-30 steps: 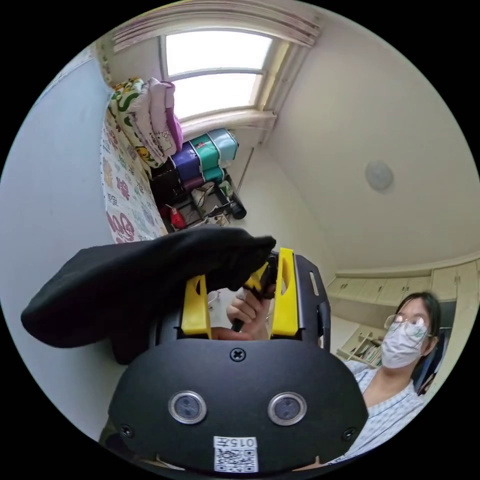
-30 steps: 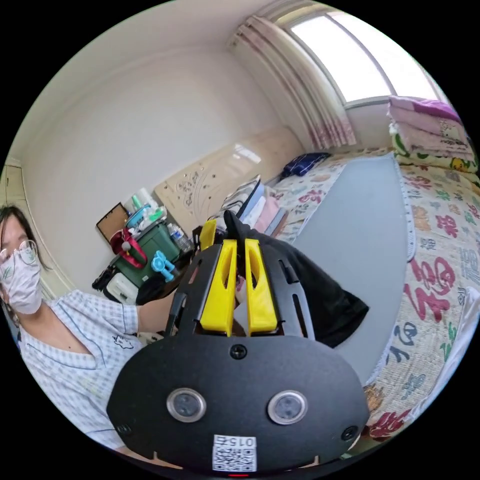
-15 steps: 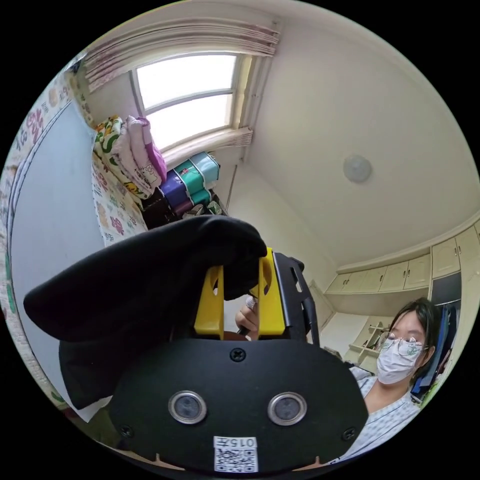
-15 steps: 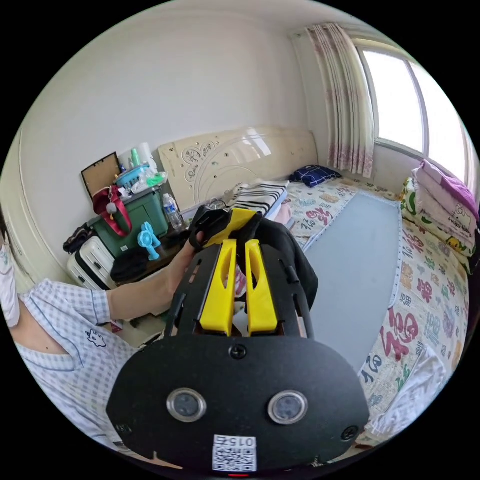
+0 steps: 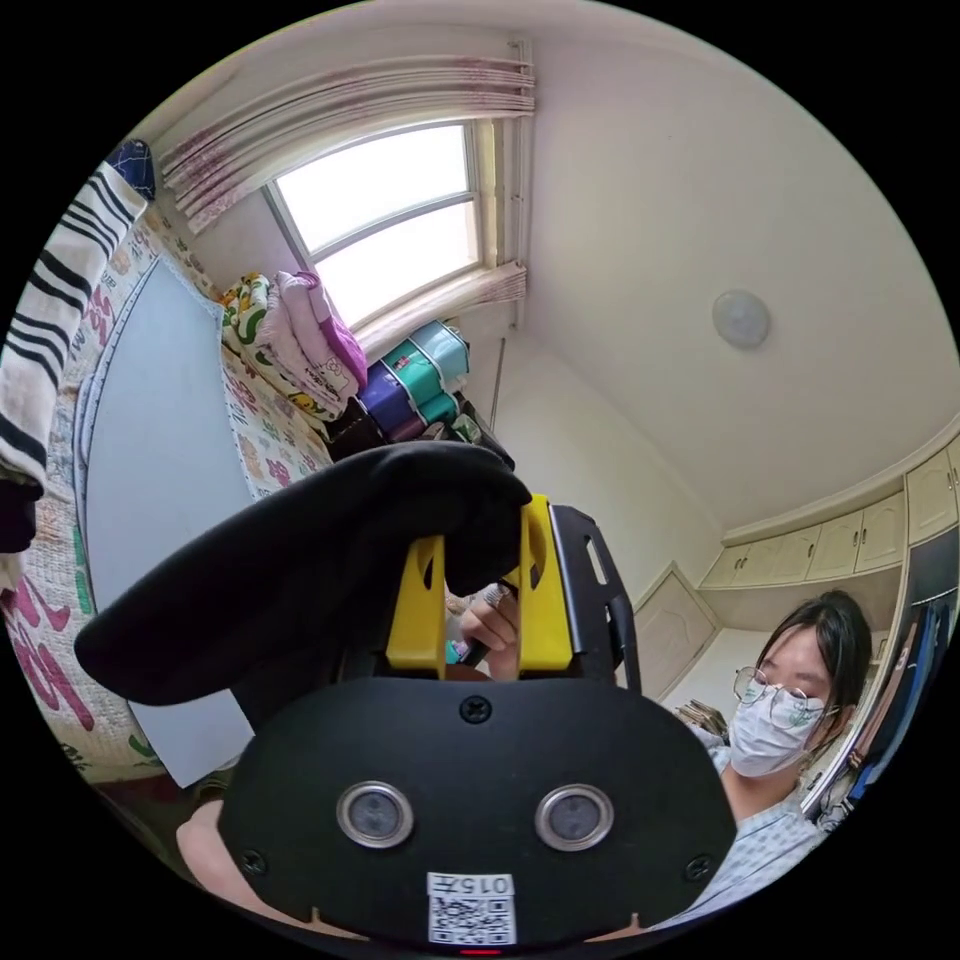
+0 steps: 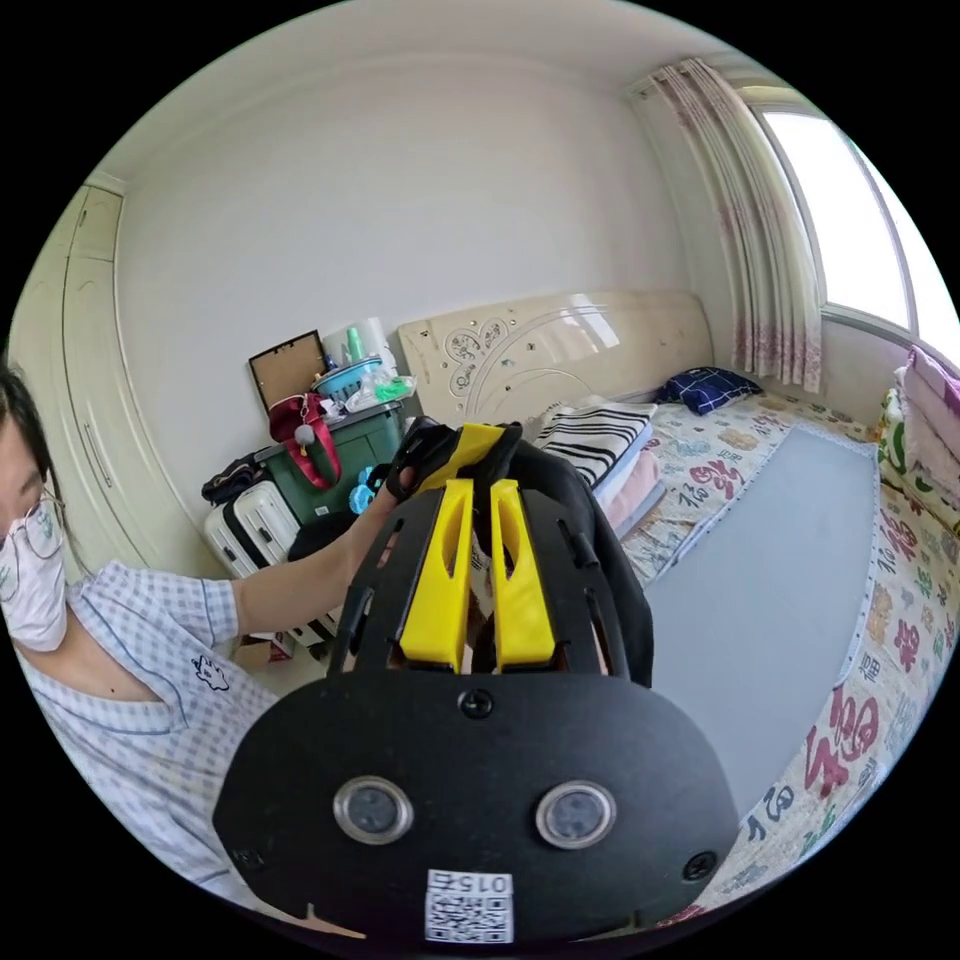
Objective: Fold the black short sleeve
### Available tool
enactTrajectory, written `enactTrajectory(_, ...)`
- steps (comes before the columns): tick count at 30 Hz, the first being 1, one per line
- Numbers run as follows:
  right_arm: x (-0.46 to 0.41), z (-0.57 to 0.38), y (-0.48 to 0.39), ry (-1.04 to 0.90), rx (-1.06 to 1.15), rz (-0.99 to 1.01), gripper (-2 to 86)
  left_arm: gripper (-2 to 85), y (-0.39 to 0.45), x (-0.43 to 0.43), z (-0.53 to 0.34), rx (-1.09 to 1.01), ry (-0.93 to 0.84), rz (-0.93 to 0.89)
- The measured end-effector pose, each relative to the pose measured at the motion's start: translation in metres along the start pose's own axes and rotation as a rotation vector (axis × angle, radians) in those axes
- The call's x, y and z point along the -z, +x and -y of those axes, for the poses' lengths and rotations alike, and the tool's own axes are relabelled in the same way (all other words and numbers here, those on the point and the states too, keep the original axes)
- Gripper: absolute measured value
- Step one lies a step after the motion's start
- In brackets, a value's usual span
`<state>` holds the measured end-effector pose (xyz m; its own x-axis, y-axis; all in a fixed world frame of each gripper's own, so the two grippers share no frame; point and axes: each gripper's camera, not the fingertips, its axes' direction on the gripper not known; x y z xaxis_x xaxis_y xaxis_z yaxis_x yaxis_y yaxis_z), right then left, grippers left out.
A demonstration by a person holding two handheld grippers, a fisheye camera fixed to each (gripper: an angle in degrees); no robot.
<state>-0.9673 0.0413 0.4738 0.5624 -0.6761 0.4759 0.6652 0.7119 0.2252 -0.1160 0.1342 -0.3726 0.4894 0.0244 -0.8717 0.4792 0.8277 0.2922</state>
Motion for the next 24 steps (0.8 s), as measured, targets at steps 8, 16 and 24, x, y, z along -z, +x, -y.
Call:
enactTrajectory(8, -0.005, -0.024, 0.043, 0.035, -0.044, 0.169, 1.9, 11.3, 0.004, 0.032, -0.003, -0.020, -0.039, 0.083)
enactTrajectory(16, 0.041, -0.067, 0.127, 0.158, -0.191, 0.282, 0.3, 10.4, -0.032, 0.018, -0.012, 0.034, -0.084, 0.048)
enactTrajectory(24, 0.075, -0.072, 0.162, 0.134, -0.167, 0.229, 1.4, 7.9, -0.031, -0.001, -0.033, 0.082, -0.056, 0.135)
